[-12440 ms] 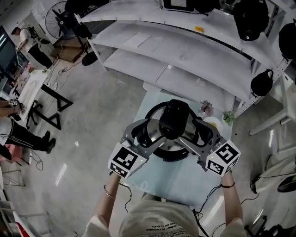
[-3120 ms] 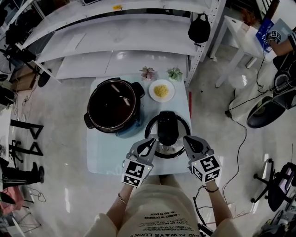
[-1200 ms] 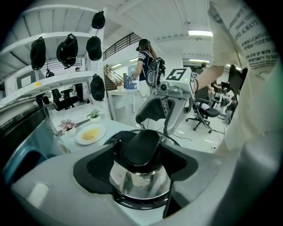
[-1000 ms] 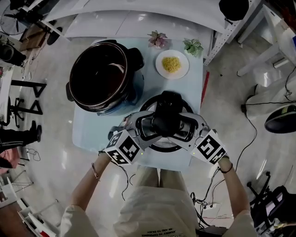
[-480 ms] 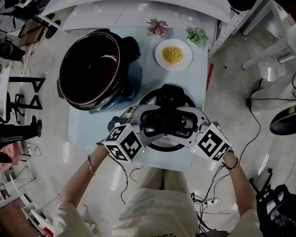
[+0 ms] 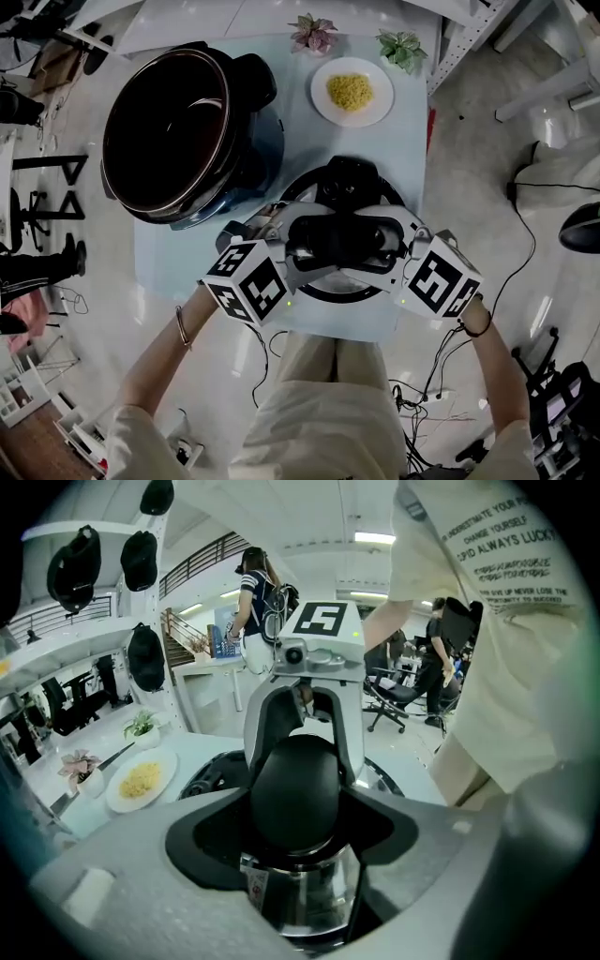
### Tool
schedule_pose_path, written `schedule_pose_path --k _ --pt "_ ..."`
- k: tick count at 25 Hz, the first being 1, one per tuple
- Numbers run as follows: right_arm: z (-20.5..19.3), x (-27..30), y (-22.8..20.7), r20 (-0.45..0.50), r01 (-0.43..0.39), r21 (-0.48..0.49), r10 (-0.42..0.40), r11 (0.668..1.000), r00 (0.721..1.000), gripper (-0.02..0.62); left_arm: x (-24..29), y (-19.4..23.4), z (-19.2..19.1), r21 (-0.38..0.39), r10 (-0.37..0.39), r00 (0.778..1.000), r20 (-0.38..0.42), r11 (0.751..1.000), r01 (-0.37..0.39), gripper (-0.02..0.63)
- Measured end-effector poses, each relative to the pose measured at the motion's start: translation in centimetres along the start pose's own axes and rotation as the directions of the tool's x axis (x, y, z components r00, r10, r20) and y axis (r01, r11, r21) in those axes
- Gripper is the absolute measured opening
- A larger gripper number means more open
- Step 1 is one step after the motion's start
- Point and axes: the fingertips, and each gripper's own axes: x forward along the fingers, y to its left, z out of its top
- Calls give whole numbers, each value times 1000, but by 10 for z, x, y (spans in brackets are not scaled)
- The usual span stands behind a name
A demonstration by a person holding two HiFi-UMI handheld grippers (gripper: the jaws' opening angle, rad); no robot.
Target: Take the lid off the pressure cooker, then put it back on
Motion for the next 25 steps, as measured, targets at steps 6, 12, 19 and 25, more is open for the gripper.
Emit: schedule_pose_path --k 6,12,19,25 --pt "-1 2 5 -52 -65 -12 64 998 997 279 0 -1 1 5 -18 999 42 1000 18 304" --pt "-5 3 5 -66 -68 -6 68 998 995 278 1 -1 1 -3 -36 996 76 999 37 299" --pt "-1 3 5 -47 -68 5 68 998 997 276 1 0 0 -13 -32 999 34 999 32 296" --pt "0 3 11 -61 -72 32 74 997 995 276 -1 -6 1 -32 -42 999 22 999 43 295"
